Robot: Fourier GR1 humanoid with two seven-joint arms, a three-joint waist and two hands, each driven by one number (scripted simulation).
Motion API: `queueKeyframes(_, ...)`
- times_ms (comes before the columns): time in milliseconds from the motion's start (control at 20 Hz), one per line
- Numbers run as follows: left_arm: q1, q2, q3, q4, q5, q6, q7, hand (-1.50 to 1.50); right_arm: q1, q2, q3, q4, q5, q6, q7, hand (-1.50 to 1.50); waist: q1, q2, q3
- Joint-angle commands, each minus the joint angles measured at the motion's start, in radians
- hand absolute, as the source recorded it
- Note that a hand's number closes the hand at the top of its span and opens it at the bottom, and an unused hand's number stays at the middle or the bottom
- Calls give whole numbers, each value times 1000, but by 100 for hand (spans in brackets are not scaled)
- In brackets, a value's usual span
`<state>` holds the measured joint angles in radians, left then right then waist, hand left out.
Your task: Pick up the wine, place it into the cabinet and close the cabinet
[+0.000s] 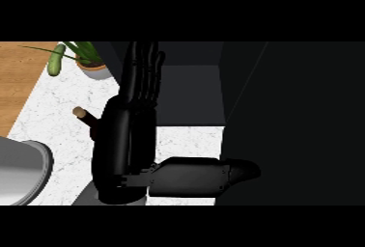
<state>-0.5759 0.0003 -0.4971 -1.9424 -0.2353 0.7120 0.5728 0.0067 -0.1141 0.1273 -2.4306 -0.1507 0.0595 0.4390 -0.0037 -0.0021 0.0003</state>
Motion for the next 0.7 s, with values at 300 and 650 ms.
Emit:
queueKeyframes(300, -52, 0, -2, 52, -68, 111, 69, -150, -43, 14, 50, -117, 46, -48, 128, -150, -2, 0, -1)
queueKeyframes(650, 66, 0, 42, -58, -109, 80, 133, -150, -78, 25, 29, -123, 32, -74, 168, -150, 3, 0, -1)
